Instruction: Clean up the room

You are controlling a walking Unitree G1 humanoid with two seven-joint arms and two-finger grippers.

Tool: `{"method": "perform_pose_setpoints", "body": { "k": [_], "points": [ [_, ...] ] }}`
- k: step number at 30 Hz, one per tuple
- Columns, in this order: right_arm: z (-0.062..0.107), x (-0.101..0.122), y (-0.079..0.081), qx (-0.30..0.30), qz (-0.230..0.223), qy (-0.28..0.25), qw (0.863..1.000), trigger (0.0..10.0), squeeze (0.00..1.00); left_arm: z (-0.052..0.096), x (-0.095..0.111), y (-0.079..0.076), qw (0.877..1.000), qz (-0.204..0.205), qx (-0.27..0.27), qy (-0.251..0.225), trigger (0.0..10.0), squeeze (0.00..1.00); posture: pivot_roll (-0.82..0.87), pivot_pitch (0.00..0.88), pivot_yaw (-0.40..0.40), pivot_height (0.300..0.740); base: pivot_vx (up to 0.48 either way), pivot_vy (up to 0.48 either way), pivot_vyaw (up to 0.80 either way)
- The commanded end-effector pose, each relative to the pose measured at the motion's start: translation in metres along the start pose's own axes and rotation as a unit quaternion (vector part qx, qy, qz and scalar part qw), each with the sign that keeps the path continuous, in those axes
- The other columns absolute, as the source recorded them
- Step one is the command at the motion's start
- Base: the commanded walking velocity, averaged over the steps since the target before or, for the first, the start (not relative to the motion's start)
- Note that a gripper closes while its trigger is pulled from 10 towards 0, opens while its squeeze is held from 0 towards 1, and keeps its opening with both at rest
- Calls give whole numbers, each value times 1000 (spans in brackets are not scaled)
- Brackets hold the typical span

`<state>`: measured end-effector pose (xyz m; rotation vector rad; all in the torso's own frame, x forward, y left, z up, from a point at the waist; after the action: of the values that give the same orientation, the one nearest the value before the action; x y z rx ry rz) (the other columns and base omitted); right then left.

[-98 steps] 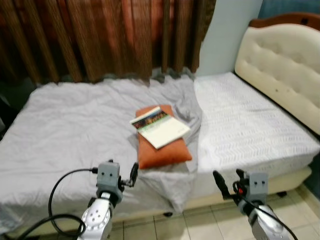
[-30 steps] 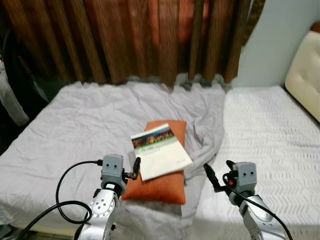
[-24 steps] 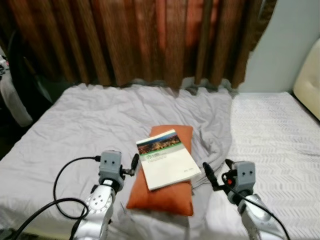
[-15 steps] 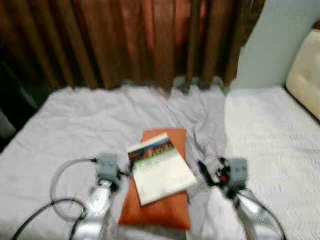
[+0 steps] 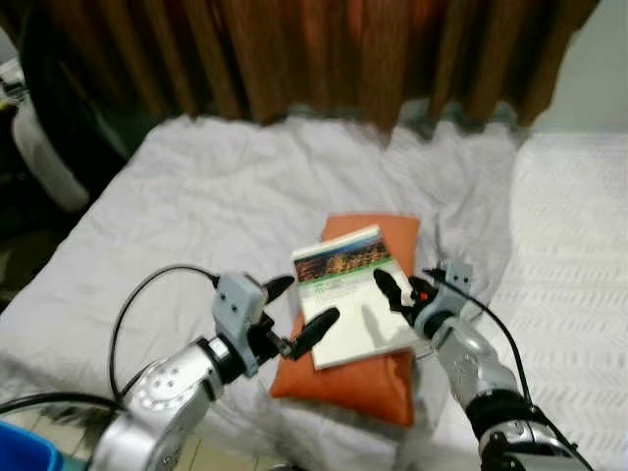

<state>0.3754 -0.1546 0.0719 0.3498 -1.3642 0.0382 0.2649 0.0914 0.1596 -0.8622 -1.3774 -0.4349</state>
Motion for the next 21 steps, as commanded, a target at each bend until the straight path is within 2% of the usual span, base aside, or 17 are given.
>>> {"method": "perform_pose_setpoints", "body": {
  "k": [1,4,5,8,12,13,14,16,19,21],
  "points": [
    [-1,-4,0,-3,-26,9,1000,10000,0,6,7,-4,1000,22,-8,3,10000,0,193,341,136,740,0,0,0],
    [-6,6,-2,-9,-39,-18,999,10000,0,17,15,-19,999,38,-14,9,10000,0,207,399,155,740,0,0,0],
    [-6,6,-2,-9,-39,-18,999,10000,0,17,15,-19,999,38,-14,9,10000,0,207,399,155,740,0,0,0],
    [-9,23,-3,-15,-3,-52,999,10000,0,22,13,-27,999,45,-14,24,10000,0,208,425,157,740,0,0,0],
    [-9,34,-5,-18,29,-74,997,10000,0,24,13,-33,998,49,-15,29,10000,0,207,435,152,740,0,0,0],
    [-9,50,-3,-11,72,-106,992,10000,0,26,11,-38,998,56,-17,34,10000,0,199,445,143,740,0,0,0],
    [-9,50,-3,-11,72,-106,992,10000,0,26,11,-38,998,56,-17,34,10000,0,199,445,143,740,0,0,0],
    [-8,68,2,0,99,-141,985,10000,0,29,7,-43,997,69,-19,43,10000,0,192,446,137,740,0,0,0],
    [-6,79,-1,-3,102,-163,981,10000,0,32,0,-48,995,83,-20,54,10000,0,184,447,132,740,0,0,0],
    [-3,77,-13,-22,96,-157,983,10000,0,34,-8,-53,993,93,-27,74,10000,0,176,445,128,740,0,0,0]
  ]
}}
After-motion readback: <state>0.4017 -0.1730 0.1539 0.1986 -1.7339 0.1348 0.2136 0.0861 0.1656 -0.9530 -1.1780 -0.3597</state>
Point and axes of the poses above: a point about 5 cm out from each wrist's last joint towards the gripper, its own z axis pointing back from the gripper into the wrist, its own x axis along the axis of the wrist's last joint, y = z × x, the point moved 3 cm from there along -z, pointing out of the wrist towards the gripper, and after that the axes turned 13 degrees about z, right-handed, at the moved point
